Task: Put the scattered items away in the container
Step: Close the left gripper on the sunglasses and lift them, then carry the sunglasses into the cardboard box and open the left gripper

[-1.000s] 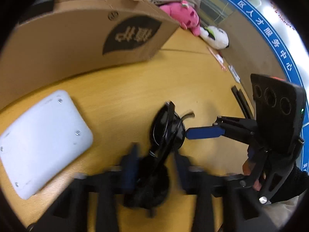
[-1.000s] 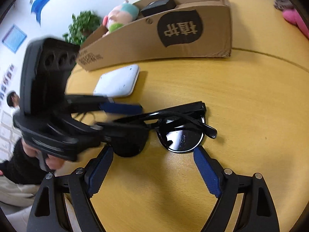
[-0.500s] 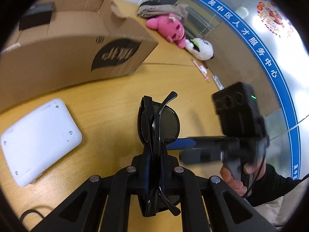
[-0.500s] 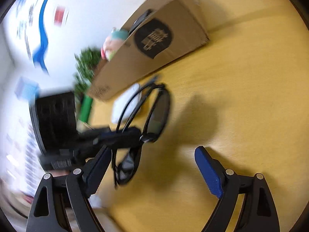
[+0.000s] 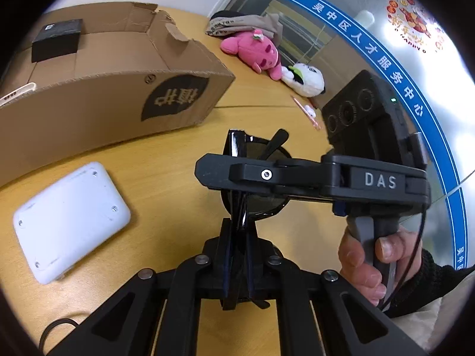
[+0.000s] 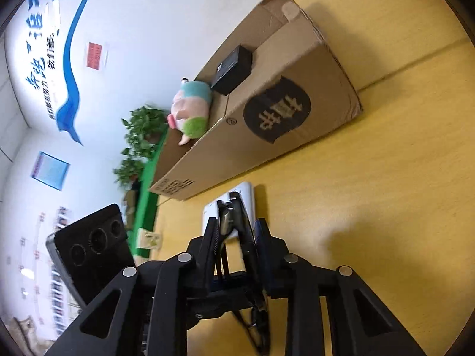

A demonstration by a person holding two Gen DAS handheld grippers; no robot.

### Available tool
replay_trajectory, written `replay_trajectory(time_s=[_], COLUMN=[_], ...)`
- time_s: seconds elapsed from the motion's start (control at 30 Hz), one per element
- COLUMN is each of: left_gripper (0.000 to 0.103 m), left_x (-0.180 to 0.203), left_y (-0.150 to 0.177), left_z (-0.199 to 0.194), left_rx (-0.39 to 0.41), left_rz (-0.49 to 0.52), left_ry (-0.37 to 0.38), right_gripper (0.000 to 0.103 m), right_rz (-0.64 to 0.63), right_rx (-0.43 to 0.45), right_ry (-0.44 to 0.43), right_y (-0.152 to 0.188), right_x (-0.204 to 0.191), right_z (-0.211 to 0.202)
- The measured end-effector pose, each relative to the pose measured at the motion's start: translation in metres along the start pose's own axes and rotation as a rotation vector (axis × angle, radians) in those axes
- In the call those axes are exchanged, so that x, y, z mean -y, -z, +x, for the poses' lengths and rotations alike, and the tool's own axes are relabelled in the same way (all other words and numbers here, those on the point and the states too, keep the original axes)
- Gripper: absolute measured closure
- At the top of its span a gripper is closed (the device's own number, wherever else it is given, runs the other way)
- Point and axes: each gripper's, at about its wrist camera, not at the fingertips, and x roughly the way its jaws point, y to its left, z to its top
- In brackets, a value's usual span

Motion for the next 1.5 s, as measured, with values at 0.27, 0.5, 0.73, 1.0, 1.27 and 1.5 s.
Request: replay_trajectory(time_s=[0.27,0.5,0.73,1.0,1.27,1.5], left_gripper=[0.080,0.088,0.089,0.090,0.091,0.091], left_x=[-0.024,-0.034,-0.042,-0.064,-0.090,-0.122], left_y=[-0.008,-0.016,-0.060,-0.137,-0.211,-0.260], left_z=[-0.022,-0.035,-0.049,-0.060,-0.061,-0.046], left_rx=[0.055,0.109,0.168,0.209,0.205,0.170], left_rz=[-0.082,-0.074,-0.068,-0.115,-0.157,-0.200], left_ry=[-0.057,-0.055,-0.035,0.001,0.015,-0.010], right_gripper=[0.079,0.079,0.079,0.080,0.081,0.082], right_rz=[-0.115,-0.190,-0.265,-0.320,-0.356,-0.357], right_rx=[0.069,0.100,0.142,0.209,0.206,0.148], right_ry=[0.128,0.173,0.229,0.318,0.393,0.443], right_y=[-0.027,-0.049,-0.089,-0.160,-0.236,-0.299], right_x=[-0.042,-0.076,-0.113,-0.143,-0.165,-0.159], right_z=[0.004,0.002,0.015,0.028,0.050,0.088])
